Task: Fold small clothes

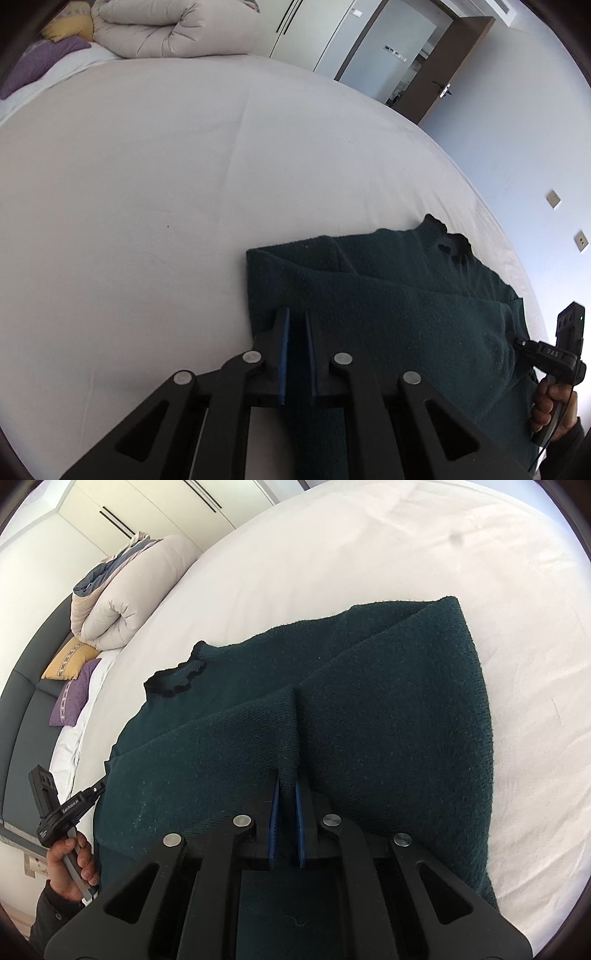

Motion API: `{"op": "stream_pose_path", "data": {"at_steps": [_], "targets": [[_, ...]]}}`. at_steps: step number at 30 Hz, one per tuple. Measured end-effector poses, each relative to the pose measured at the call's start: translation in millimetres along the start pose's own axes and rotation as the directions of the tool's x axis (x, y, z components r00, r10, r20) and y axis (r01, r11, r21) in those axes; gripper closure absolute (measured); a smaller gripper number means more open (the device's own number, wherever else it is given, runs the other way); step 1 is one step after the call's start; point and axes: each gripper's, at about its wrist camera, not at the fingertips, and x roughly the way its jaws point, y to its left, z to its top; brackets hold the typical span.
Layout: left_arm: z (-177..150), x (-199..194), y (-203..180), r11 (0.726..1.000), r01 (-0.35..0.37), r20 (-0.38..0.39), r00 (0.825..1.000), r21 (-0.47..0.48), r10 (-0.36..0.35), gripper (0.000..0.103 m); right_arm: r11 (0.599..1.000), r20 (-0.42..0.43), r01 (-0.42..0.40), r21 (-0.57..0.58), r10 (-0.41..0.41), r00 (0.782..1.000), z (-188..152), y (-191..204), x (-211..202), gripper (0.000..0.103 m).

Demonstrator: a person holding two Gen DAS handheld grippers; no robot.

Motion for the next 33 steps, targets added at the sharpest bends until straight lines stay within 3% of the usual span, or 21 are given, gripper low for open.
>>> {"op": "stream_pose_path", "data": {"at_steps": [1,3,5,7,9,12,13,14,17,21,24,26,29,33], "targets": [[-7.7,-7.5,-9.4,0.999,-0.013,0.006,1.0,0.04,0.013,0.075,1.0,0.005,-0.001,0.0,0.001,1.0,-0.3,0.2,-0.4,0.099],[-26.1,-19.4,-30.1,0.99,-0.043,0.015,0.999,0.131,0.042,0.027,1.0,0.032,-0.01,-0.015,0.011,0.999,-3.1,0.5,-2.6,0.098],[-49.4,-21.4,-45.3,0.968,-0.125,-0.013,0.991,0.216,0.131,0.007,0.999,0.072,-0.034,-0.031,0.036,0.997,-8.3,-0.8,-8.5,0.097],[-68.7,-30.0,-46.7,0.957,-0.142,-0.003,0.989,0.252,0.148,0.007,0.999,0.082,-0.039,-0.035,0.041,0.996,-13.2,-1.4,-18.8,0.094],[-80.0,-44.8,-38.8,0.967,-0.133,-0.03,0.989,0.217,0.142,0.008,0.999,0.089,0.001,-0.036,0.002,0.996,-18.5,1.4,-35.4,0.088],[-101.7,-84.9,-26.4,0.978,-0.133,-0.017,0.99,0.161,0.138,0.009,0.999,0.148,0.037,-0.021,-0.033,0.988,-31.7,0.6,-76.1,0.06],[-111.8,-100.9,-23.4,0.981,-0.125,-0.008,0.992,0.148,0.127,0.009,1.0,0.179,0.028,-0.011,-0.026,0.984,-38.4,-2.1,-93.2,0.046],[-123.1,-114.7,-21.8,0.983,-0.123,-0.002,0.992,0.139,0.124,0.009,1.0,0.211,0.023,0.004,-0.023,0.977,-48.2,-4.9,-112.8,0.04],[-163.6,-148.8,-12.9,0.991,-0.092,-0.032,0.995,0.097,0.096,0.009,1.0,0.225,0.016,0.016,-0.019,0.974,-81.8,-13.9,-156.1,0.038],[-222.5,-171.5,-10.1,0.999,-0.038,-0.109,0.993,0.029,0.041,0.009,1.0,0.149,0.015,0.006,-0.015,0.989,-141.7,-29.9,-187.8,0.038],[-253.0,-186.6,-24.5,0.997,-0.034,-0.12,0.992,0.069,0.042,0.009,0.997,0.098,0.072,0.005,-0.072,0.993,-188.8,-47.1,-200.1,0.038],[-263.8,-191.3,-30.4,0.998,0.002,-0.143,0.99,0.062,0.007,0.009,0.996,0.068,0.082,0.04,-0.084,0.994,-216.7,-63.4,-205.2,0.038],[-270.1,-195.2,-33.5,0.998,0.026,-0.172,0.985,0.049,-0.018,0.01,0.997,0.093,0.03,0.071,-0.037,0.995,-251.0,-80.2,-221.1,0.038],[-273.3,-199.4,-32.6,0.996,0.088,-0.228,0.97,0.011,-0.083,0.022,0.997,0.068,0.008,0.072,-0.013,0.998,-273.2,-79.1,-236.7,0.038]]}}
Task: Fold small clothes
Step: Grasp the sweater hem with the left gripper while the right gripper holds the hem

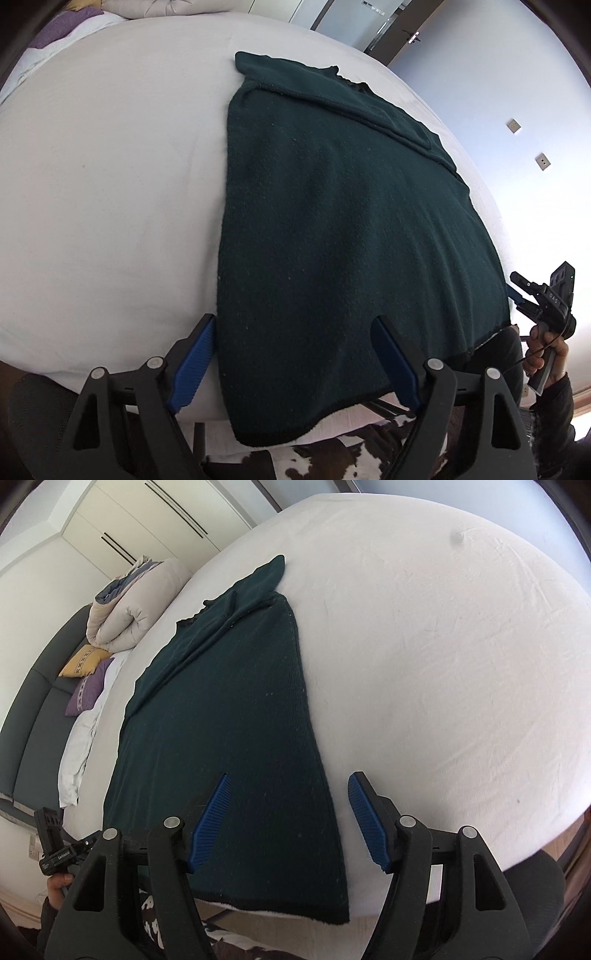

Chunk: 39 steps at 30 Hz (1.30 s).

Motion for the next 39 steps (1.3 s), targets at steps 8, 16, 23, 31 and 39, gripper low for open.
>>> {"op": "stream_pose_path", "data": {"at_steps": [8,16,23,31,39], "targets": [[-2.3,0.4,7.4,0.998,0.05,-0.084,0.995,-0.042,-0.054,0.029,0.99,-0.045,-0.109,0.095,0.113,0.993,-25.5,-19.2,-19.6,0.039],[-2.2,-0.4,18.0,0.995,0.066,-0.109,0.991,-0.068,-0.074,0.05,0.961,-0.057,-0.178,0.21,0.194,0.979,-30.2,-42.5,-27.7,0.039],[-6.4,2.3,18.4,0.995,0.066,-0.136,0.988,-0.079,-0.076,0.075,0.95,-0.099,-0.209,0.231,0.237,0.967,-28.5,-44.9,-20.4,0.046],[-11.9,3.0,22.4,0.988,0.088,-0.113,0.988,-0.124,-0.102,0.095,0.941,-0.121,-0.211,0.264,0.249,0.961,-29.7,-53.7,-13.5,0.073],[-14.9,-7.3,29.9,0.967,0.158,-0.04,0.985,-0.2,-0.17,0.096,0.943,-0.091,-0.198,0.266,0.229,0.969,-31.7,-61.1,-24.2,0.096]]}}
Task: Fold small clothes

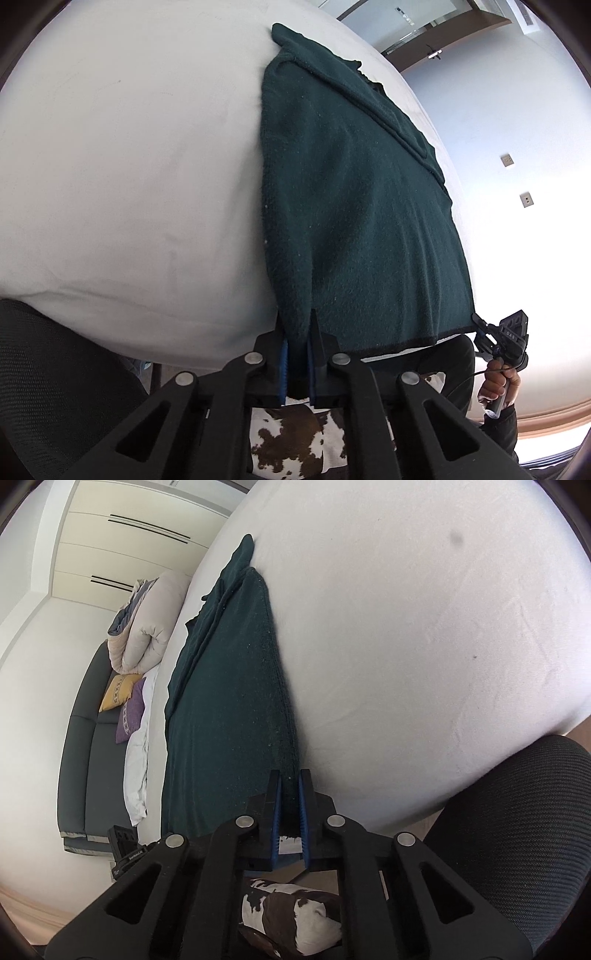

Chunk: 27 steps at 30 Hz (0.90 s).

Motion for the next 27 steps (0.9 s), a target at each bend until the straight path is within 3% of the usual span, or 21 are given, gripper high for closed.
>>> {"op": "stream_pose_path", "data": {"at_steps": [3,7,10,15,21,27], "targets": [[0.2,-7.7,0.3,0.999,0.046,0.033,0.998,-0.022,-0.045,0.096,1.0,0.005,0.014,-0.026,-0.014,1.0,-1.5,8.0,-1.9,0.096],[2.2,-24.1,-5.5,0.989,0.142,0.084,0.987,-0.035,-0.139,0.096,0.998,0.005,-0.028,-0.052,0.029,1.0,0.2,24.7,-6.7,0.096],[7.1,-32.1,-13.2,0.986,0.166,0.111,0.98,-0.017,-0.164,0.096,0.997,-0.02,-0.009,-0.072,0.007,1.0,6.7,36.1,1.2,0.096],[20.5,-41.0,-13.4,0.963,0.263,0.172,0.953,-0.062,-0.249,0.097,0.993,-0.006,-0.092,-0.072,0.092,0.996,25.8,60.1,3.6,0.096],[56.8,-50.7,-22.9,0.943,0.328,0.25,0.92,-0.062,-0.303,0.097,0.982,0.025,-0.147,-0.119,0.151,0.988,69.1,110.1,9.3,0.096],[109.1,-57.0,-30.6,0.934,0.353,0.317,0.892,-0.046,-0.322,0.097,0.978,0.077,-0.144,-0.15,0.156,0.985,129.2,155.9,30.3,0.096]]}}
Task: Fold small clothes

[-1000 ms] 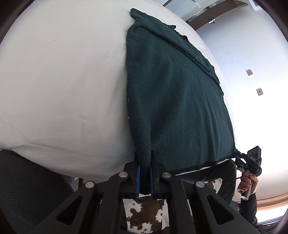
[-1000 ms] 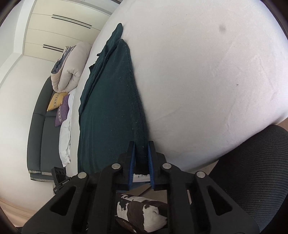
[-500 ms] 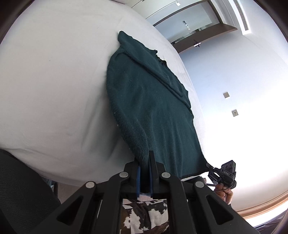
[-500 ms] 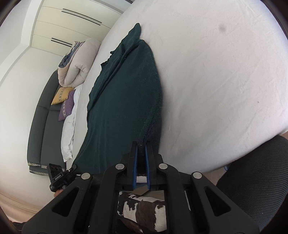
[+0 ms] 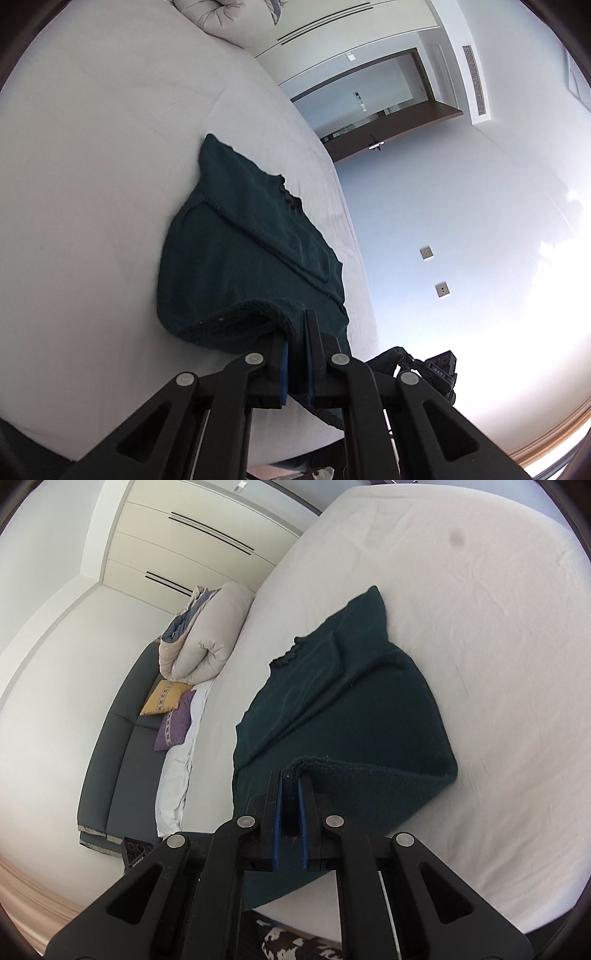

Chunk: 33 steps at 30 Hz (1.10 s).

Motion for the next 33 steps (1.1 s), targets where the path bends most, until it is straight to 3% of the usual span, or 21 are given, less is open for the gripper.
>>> {"op": "stream_pose_path", "data": {"at_steps": [8,14,20,24,25,27,28,29,30,31,32,33], "targets": [[80.2,53.7,-0.9,1.0,-0.03,0.062,0.998,-0.007,0.03,0.097,0.999,0.062,0.036,0.029,-0.038,0.997,101.4,9.3,75.5,0.096],[146.5,110.2,8.7,0.997,-0.064,0.074,0.995,-0.038,0.067,0.097,0.992,0.105,0.086,0.089,-0.095,0.99,176.1,-14.1,133.6,0.096],[193.8,166.8,33.6,0.988,-0.133,0.058,0.989,-0.074,0.138,0.096,0.971,0.107,0.178,0.158,-0.196,0.975,220.9,-58.4,188.2,0.096],[203.2,205.3,62.5,0.974,-0.21,0.008,0.977,-0.085,0.211,0.095,0.957,0.088,0.237,0.169,-0.254,0.963,237.6,-82.7,221.1,0.096],[203.1,209.9,68.0,0.973,-0.212,0.005,0.977,-0.088,0.213,0.094,0.954,0.075,0.246,0.173,-0.262,0.962,240.7,-87.0,227.3,0.096],[199.2,208.6,74.5,0.971,-0.22,0.015,0.975,-0.089,0.222,0.074,0.955,0.07,0.226,0.191,-0.243,0.968,244.6,-94.1,233.5,0.093],[198.1,203.2,76.4,0.97,-0.223,0.041,0.973,-0.094,0.227,0.062,0.959,0.083,0.222,0.178,-0.239,0.968,245.8,-93.8,233.5,0.088],[196.2,196.2,77.8,0.968,-0.232,0.066,0.969,-0.098,0.239,0.039,0.961,0.107,0.233,0.148,-0.25,0.962,246.9,-90.4,231.0,0.079],[193.5,189.0,78.4,0.967,-0.236,0.091,0.965,-0.099,0.245,0.034,0.959,0.133,0.256,0.121,-0.271,0.953,245.8,-87.1,228.2,0.072],[190.6,182.5,78.1,0.967,-0.237,0.103,0.964,-0.092,0.246,0.034,0.954,0.156,0.283,0.102,-0.296,0.942,245.1,-83.5,224.1,0.04],[186.7,176.7,77.0,0.966,-0.246,0.104,0.962,-0.083,0.254,0.034,0.953,0.183,0.288,0.098,-0.302,0.936,245.2,-81.0,218.8,0.021],[181.4,171.8,75.3,0.964,-0.257,0.105,0.959,-0.069,0.263,0.034,0.956,0.203,0.277,0.094,-0.29,0.935,241.0,-78.9,209.6,0.021]]}}
